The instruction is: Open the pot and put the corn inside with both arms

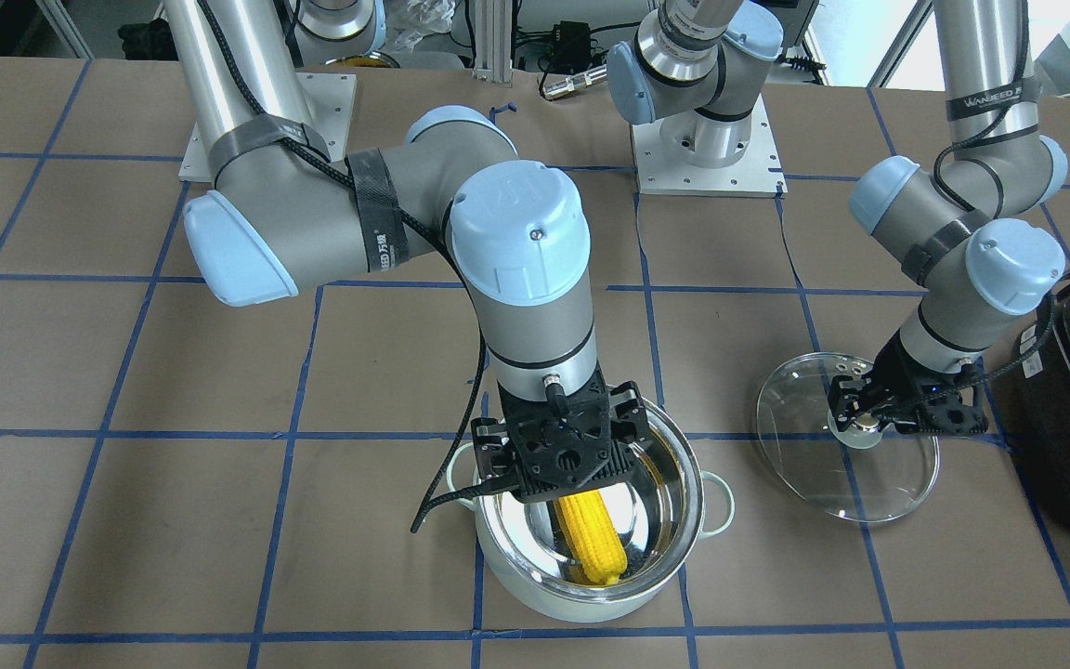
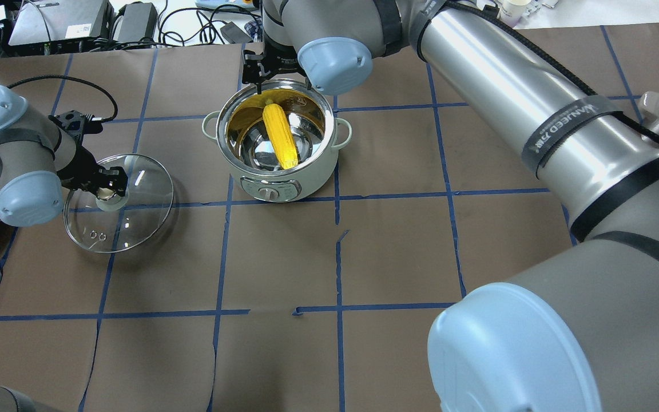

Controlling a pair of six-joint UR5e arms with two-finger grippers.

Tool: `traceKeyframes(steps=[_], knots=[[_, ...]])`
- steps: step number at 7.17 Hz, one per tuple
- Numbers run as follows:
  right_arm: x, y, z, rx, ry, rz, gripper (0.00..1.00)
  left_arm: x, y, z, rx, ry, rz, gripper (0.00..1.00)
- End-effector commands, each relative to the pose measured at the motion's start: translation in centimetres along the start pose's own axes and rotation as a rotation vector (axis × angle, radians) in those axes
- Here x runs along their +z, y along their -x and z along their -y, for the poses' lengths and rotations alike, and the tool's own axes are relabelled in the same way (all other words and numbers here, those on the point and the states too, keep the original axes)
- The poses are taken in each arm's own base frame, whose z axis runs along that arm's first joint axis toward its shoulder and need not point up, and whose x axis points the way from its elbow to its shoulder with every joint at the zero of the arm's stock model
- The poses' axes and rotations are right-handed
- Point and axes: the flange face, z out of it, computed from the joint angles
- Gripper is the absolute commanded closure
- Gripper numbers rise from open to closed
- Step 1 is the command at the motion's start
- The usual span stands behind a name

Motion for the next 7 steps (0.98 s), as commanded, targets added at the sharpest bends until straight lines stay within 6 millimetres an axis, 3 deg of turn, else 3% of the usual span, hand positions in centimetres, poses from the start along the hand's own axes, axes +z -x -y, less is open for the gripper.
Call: traceKeyframes(steps=[1, 2, 3, 4, 5, 6, 7], knots=[[-1.6, -6.3, -1.4, 0.083, 0.125, -0.050, 0.00, 0.7, 0.3, 0.0, 0.002, 0.013, -0.002, 0.70], [-5.1, -11.3, -1.7, 0.162, 0.135, -0.056, 0.00, 0.8, 0.3, 0.0, 0.001, 0.014, -0.004, 0.01], [-8.1, -16.3, -2.8, 0.243, 0.137, -0.058, 0.00, 0.6, 0.3, 0.2, 0.002, 0.007, -0.001, 0.00], [-12.3, -19.1, -5.3, 0.230, 0.105, -0.073, 0.00, -0.3, 0.2, 0.9, 0.009, -0.003, 0.006, 0.00], [-13.3, -20.4, -8.3, 0.159, 0.126, -0.080, 0.00, -3.1, -2.0, 2.3, 0.033, 0.006, 0.005, 0.00], [-12.5, -21.0, -10.9, 0.154, 0.160, -0.105, 0.00, -7.0, -4.5, 4.2, 0.056, 0.043, -0.006, 0.00], [-13.1, -21.1, -12.8, 0.135, 0.165, -0.170, 0.00, -11.7, -6.9, 5.2, 0.066, 0.119, -0.036, 0.00]])
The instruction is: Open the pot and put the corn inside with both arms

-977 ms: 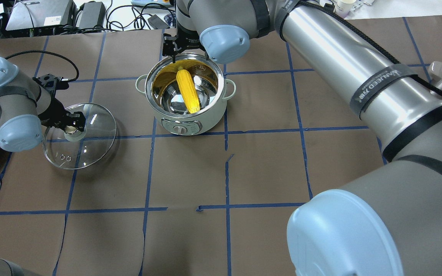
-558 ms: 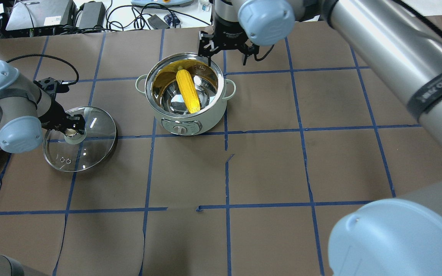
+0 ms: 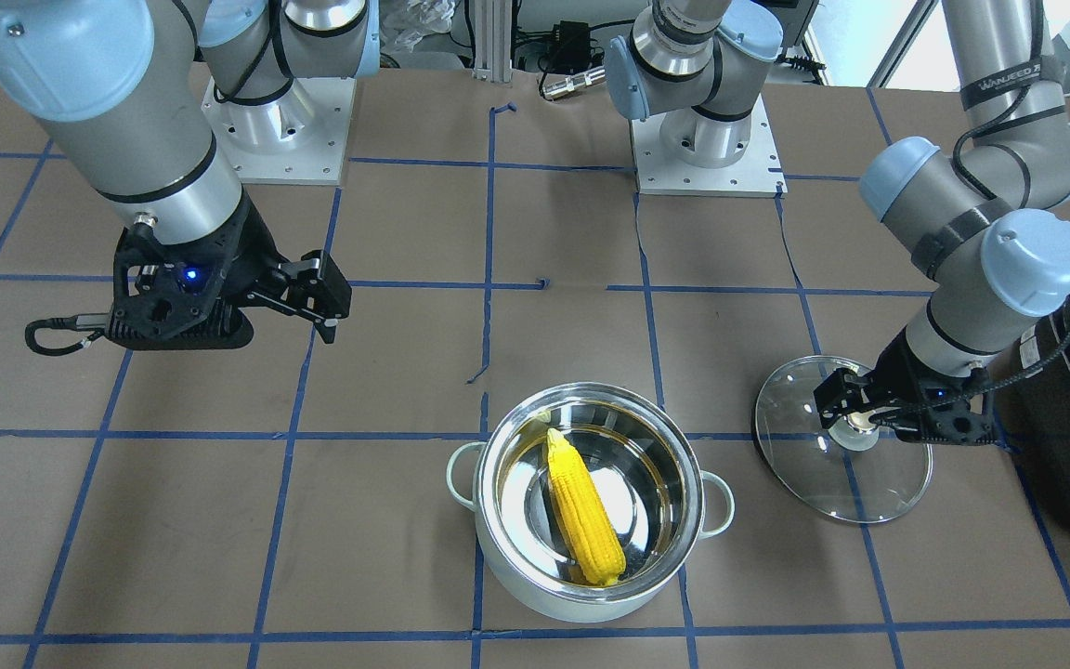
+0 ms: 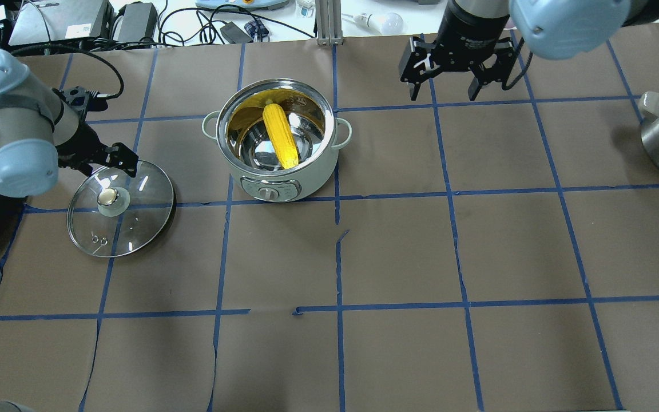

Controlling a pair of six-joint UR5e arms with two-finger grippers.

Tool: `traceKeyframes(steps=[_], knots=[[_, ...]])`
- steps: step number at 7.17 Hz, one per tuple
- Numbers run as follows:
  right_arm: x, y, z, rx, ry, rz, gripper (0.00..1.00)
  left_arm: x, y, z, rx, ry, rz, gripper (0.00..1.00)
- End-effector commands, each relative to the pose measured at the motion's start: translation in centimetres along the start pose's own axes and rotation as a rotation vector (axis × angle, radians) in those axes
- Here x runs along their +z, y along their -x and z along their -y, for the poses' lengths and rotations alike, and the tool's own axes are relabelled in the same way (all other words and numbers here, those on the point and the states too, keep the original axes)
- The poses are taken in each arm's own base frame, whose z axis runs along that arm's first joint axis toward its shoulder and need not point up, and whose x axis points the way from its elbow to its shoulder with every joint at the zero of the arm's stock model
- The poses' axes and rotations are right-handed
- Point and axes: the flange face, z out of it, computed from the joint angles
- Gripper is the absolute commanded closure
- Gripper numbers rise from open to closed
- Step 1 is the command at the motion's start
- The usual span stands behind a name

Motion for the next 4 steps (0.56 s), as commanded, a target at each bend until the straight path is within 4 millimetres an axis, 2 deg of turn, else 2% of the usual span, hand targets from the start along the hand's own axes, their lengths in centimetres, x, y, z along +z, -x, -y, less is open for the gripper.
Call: traceKeyframes(steps=[1, 2, 3, 4], knots=[[-0.6, -1.0, -4.3, -0.020, 0.025, -0.060, 0.00, -10.5, -6.0, 1.6, -0.006, 0.115, -0.033, 0.00], [-0.7, -1.2, -5.3, -0.017, 0.063, -0.065, 0.00, -14.1, -9.9, 1.3, -0.031, 0.130, -0.031, 0.00], [-0.8, -1.4, -5.3, -0.015, 0.063, -0.072, 0.00, -17.5, -14.5, 0.0, 0.005, 0.094, -0.019, 0.00], [-1.2, -1.4, -5.4, -0.013, 0.060, -0.065, 0.00, -20.2, -17.6, -2.0, -0.022, 0.056, -0.009, 0.00]])
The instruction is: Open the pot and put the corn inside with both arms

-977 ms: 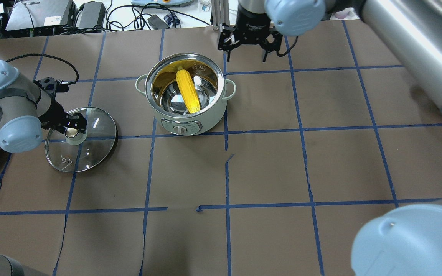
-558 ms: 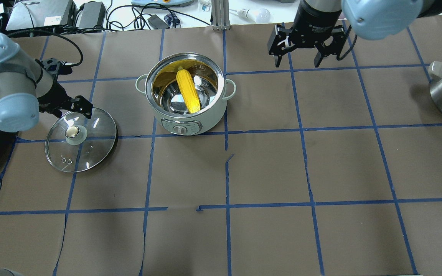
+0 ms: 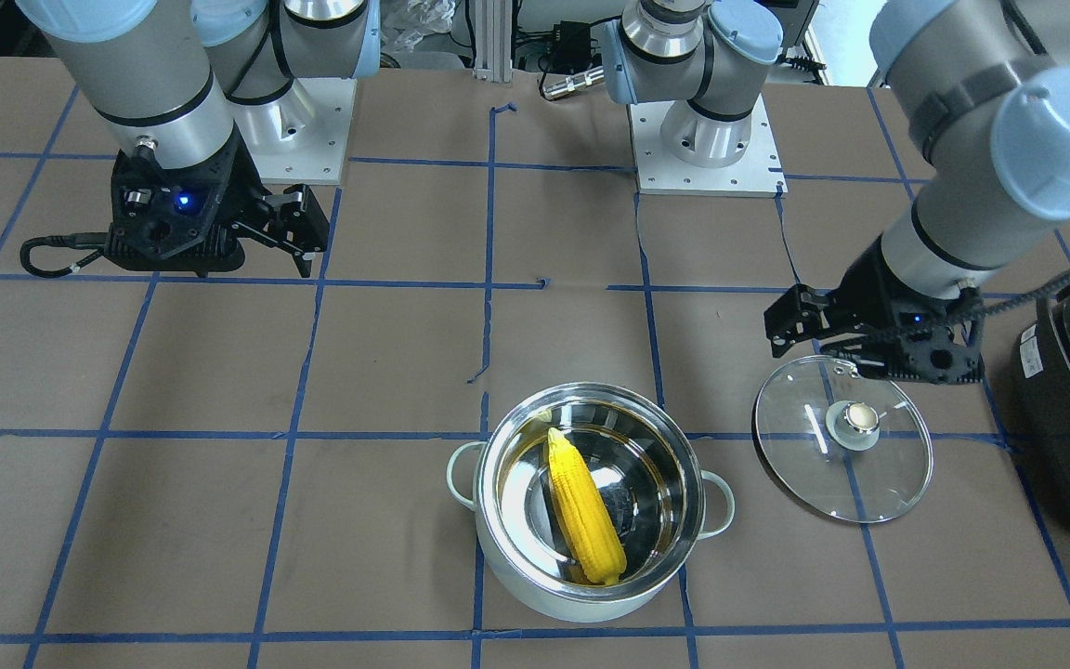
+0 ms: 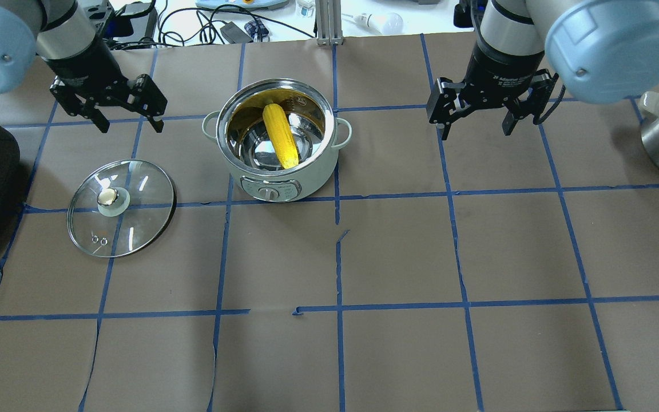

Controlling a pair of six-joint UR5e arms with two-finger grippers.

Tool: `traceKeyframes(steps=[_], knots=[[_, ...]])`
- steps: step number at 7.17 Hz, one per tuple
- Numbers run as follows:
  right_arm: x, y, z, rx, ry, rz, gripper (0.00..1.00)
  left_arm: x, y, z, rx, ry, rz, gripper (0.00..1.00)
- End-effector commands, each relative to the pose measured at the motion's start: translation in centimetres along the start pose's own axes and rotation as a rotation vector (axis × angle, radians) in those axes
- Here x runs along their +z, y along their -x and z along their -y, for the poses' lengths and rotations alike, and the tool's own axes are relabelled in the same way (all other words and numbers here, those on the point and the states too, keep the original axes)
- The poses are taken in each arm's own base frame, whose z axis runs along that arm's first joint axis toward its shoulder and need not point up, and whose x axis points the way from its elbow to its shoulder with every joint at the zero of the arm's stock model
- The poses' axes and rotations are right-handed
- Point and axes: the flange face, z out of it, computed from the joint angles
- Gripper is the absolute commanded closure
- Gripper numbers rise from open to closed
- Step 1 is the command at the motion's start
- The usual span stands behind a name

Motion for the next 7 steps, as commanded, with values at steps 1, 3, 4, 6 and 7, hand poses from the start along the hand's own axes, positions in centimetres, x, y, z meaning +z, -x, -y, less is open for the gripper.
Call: traceKeyframes(steps=[1, 3, 4, 6, 7], knots=[[-0.9, -0.3, -0.8, 0.005, 0.007, 0.003, 0.00, -5.4, -6.1, -5.3, -0.018, -0.042, 0.008, 0.00], [-1.5, -0.5, -1.2, 0.008, 0.008, -0.006, 0.00, -7.7, -7.5, -7.8, -0.014, -0.091, 0.010, 0.00], [-2.1, -0.5, -1.8, 0.020, 0.006, -0.007, 0.00, -7.4, -8.5, -8.2, 0.008, -0.085, 0.018, 0.00], [-2.7, -0.7, -2.4, 0.025, 0.003, -0.012, 0.00, -7.4, -8.5, -8.2, 0.011, -0.140, 0.044, 0.00], [-2.7, -0.8, -2.3, 0.028, 0.003, -0.012, 0.00, -7.6, -8.4, -8.1, 0.013, -0.159, 0.044, 0.00]])
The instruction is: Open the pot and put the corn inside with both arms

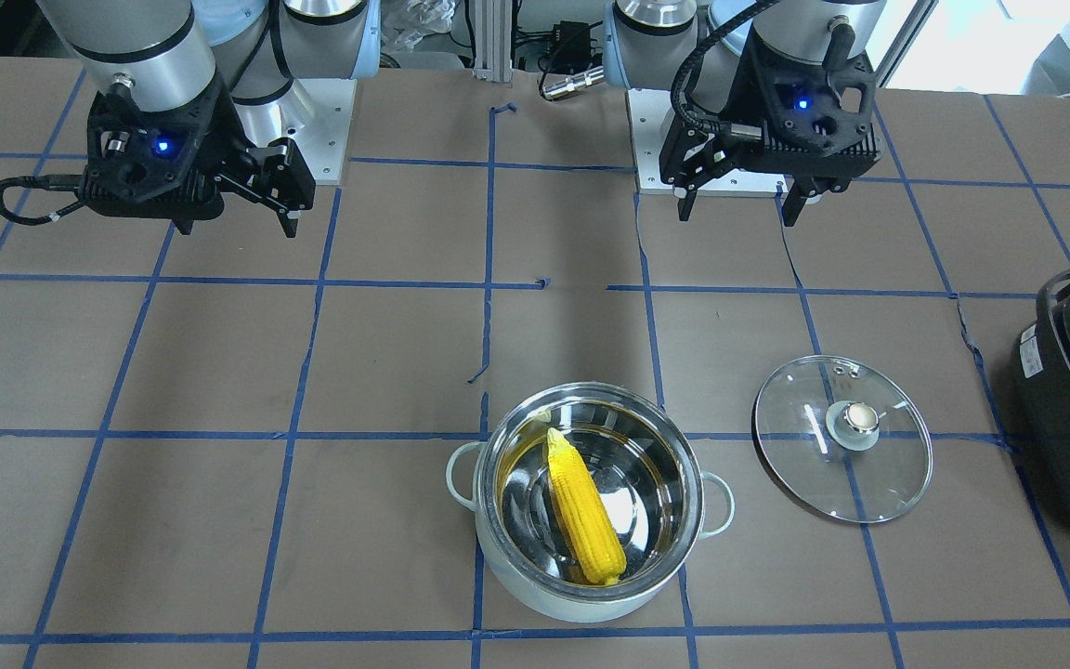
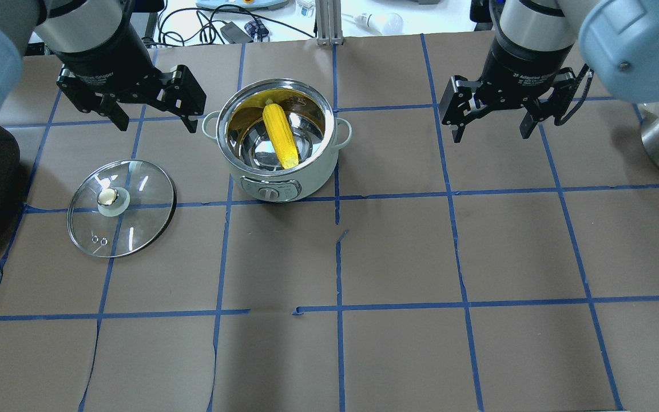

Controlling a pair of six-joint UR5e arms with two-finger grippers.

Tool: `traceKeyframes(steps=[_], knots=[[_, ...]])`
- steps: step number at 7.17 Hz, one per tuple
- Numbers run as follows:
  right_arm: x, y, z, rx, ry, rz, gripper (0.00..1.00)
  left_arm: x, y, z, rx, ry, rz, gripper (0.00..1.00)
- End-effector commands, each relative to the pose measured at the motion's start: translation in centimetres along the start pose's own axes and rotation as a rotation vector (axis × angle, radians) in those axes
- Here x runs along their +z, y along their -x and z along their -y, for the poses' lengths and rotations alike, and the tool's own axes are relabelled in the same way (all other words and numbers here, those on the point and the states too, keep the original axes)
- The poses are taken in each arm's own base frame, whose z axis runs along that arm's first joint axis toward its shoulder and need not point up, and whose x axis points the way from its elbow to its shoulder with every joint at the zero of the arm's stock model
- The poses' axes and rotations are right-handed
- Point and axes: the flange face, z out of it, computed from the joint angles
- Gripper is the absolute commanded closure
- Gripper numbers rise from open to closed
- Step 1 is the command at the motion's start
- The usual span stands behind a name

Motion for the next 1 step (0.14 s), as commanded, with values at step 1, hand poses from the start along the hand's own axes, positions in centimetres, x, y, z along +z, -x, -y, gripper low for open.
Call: traceKeyframes(steps=[1], knots=[[-0.10, -0.13, -0.07, 0.005, 0.000, -0.001, 0.00, -0.23, 0.06, 0.11, 0.005, -0.031, 0.007, 0.00]])
